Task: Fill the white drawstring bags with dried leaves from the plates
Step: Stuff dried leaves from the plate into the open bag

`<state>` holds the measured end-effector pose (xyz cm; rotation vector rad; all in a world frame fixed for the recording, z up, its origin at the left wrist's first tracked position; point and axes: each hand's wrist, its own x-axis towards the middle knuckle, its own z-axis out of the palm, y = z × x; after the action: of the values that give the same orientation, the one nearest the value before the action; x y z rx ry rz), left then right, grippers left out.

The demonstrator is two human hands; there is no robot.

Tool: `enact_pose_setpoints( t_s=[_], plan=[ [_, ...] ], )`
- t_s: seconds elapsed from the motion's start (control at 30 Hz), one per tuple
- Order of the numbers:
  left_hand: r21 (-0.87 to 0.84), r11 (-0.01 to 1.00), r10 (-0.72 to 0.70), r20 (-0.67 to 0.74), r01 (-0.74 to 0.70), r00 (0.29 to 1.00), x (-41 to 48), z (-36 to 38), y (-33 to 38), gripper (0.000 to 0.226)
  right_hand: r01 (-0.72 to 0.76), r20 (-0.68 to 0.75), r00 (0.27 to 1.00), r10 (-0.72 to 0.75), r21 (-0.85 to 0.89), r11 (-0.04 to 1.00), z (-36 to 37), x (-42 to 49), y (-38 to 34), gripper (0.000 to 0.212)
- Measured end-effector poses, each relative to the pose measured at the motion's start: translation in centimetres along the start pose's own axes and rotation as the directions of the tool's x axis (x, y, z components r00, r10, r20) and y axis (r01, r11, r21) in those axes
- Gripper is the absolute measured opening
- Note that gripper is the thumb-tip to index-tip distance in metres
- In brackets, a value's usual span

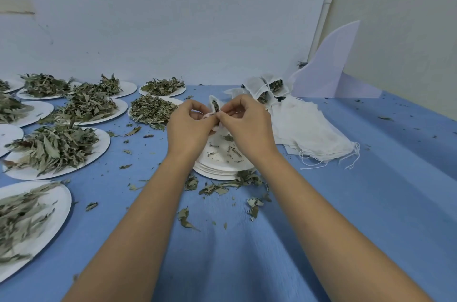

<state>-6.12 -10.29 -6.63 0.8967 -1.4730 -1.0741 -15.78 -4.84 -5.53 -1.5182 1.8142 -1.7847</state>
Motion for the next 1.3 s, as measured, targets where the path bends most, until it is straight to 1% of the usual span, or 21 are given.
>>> enact_pose_setpoints(
  t_s=[0.07, 0.13, 0.2, 0.23, 0.27, 0.3, 0.33, 0.37, 0.43, 0.5, 0.53, 0.6, 0.7, 0.83, 0.93, 1.0, 1.07, 1.13, 1.17, 1.23, 1.3],
  plan=[
    [0.089, 0.995, 0.036, -0.039, -0.033, 0.999, -0.1, 0.2, -0.1, 0.021, 0.031, 0.012, 0.999, -0.031, 0.005, 1.0, 0.2, -0.1, -0.2, 0.012],
    [0.145, 0.987, 0.08, -0.122, -0.062, 0.989, 0.0, 0.1, -0.1, 0.024, 0.01, 0.05, 0.999, -0.014, 0.083, 0.997, 0.0, 0.0, -0.5, 0.009],
    [0.144, 0.988, 0.089, -0.2, -0.061, 0.976, 0.2, -0.2, 0.0, 0.028, -0.033, 0.075, 0.997, 0.021, 0.163, 0.986, -0.5, 0.2, -0.5, 0.011],
    [0.126, 0.99, 0.084, -0.233, -0.056, 0.969, 0.3, -0.5, -0.1, 0.028, -0.041, 0.081, 0.996, 0.031, 0.124, 0.991, -0.8, 0.4, -0.2, 0.014],
    [0.094, 0.994, 0.074, -0.26, -0.051, 0.963, 0.5, -0.7, 0.0, 0.029, -0.03, 0.102, 0.994, 0.031, -0.01, 0.999, -1.1, 0.5, 0.2, 0.02],
    [0.049, 0.998, 0.059, -0.274, -0.048, 0.96, 0.7, -0.9, 0.0, 0.028, 0.003, 0.16, 0.987, 0.031, -0.208, 0.978, -1.5, 0.7, 0.8, 0.027],
    [0.002, 0.999, 0.043, -0.276, -0.044, 0.96, 0.8, -0.9, 0.0, 0.028, 0.04, 0.249, 0.966, 0.062, -0.386, 0.921, -1.7, 0.7, 1.3, 0.035],
    [-0.031, 0.999, 0.031, -0.274, -0.041, 0.961, 1.0, -1.0, 0.1, 0.027, 0.058, 0.338, 0.931, 0.134, -0.502, 0.863, -1.7, 0.7, 1.8, 0.042],
    [-0.051, 0.998, 0.03, -0.272, -0.046, 0.962, 1.0, -0.8, 0.2, 0.028, 0.1, 0.478, 0.837, 0.268, -0.614, 0.783, -1.4, 0.4, 1.9, 0.048],
    [-0.06, 0.996, 0.049, -0.265, -0.067, 0.963, 0.9, -0.7, 0.3, 0.029, 0.191, 0.572, 0.763, 0.302, -0.645, 0.74, -0.5, -0.1, 1.8, 0.04],
    [-0.063, 0.995, 0.058, -0.261, -0.076, 0.964, 0.8, -0.6, 0.4, 0.03, 0.209, 0.591, 0.753, 0.291, -0.633, 0.745, 0.0, -0.4, 1.8, 0.034],
    [-0.057, 0.995, 0.068, -0.262, -0.086, 0.963, 0.8, -0.6, 0.4, 0.03, 0.2, 0.579, 0.777, 0.248, -0.601, 0.774, 0.6, -0.9, 1.7, 0.032],
    [-0.046, 0.996, 0.057, -0.26, -0.072, 0.964, 0.9, -0.7, 0.4, 0.03, 0.237, 0.545, 0.823, 0.163, -0.589, 0.773, 1.0, -0.9, 1.7, 0.031],
    [-0.066, 0.995, 0.051, -0.256, -0.07, 0.965, 0.8, -0.6, 0.4, 0.029, 0.286, 0.529, 0.846, 0.063, -0.551, 0.784, 0.6, -0.9, 1.3, 0.023],
    [-0.077, 0.995, 0.04, -0.25, -0.061, 0.967, 0.9, -0.6, 0.5, 0.028, 0.21, 0.406, 0.912, 0.048, -0.566, 0.797, -0.2, -0.6, 0.9, 0.022],
    [-0.087, 0.994, 0.039, -0.245, -0.062, 0.969, 0.9, -0.6, 0.4, 0.027, 0.146, 0.337, 0.938, 0.085, -0.606, 0.782, -0.9, -0.2, 0.5, 0.028],
    [-0.075, 0.995, 0.052, -0.246, -0.072, 0.968, 0.9, -0.6, 0.1, 0.027, 0.063, 0.355, 0.901, 0.25, -0.676, 0.734, -1.4, 0.2, 0.1, 0.049],
    [-0.072, 0.995, 0.047, -0.255, -0.068, 0.966, 0.9, -0.6, -0.4, 0.025, 0.019, 0.394, 0.806, 0.441, -0.762, 0.647, -1.6, 0.2, -0.2, 0.067],
    [-0.092, 0.994, 0.031, -0.258, -0.056, 0.966, 0.9, -0.6, -0.7, 0.024, 0.013, 0.402, 0.775, 0.489, -0.782, 0.623, -1.7, 0.2, -0.2, 0.069],
    [-0.169, 0.985, -0.016, -0.26, -0.029, 0.966, 0.8, -0.6, -1.3, 0.022, -0.021, 0.403, 0.764, 0.503, -0.765, 0.644, -1.7, 0.2, 0.0, 0.063],
    [-0.232, 0.972, -0.045, -0.273, -0.02, 0.961, 0.7, -0.5, -1.8, 0.02, -0.074, 0.412, 0.778, 0.475, -0.691, 0.719, -1.4, 0.2, 0.3, 0.057]
  ],
)
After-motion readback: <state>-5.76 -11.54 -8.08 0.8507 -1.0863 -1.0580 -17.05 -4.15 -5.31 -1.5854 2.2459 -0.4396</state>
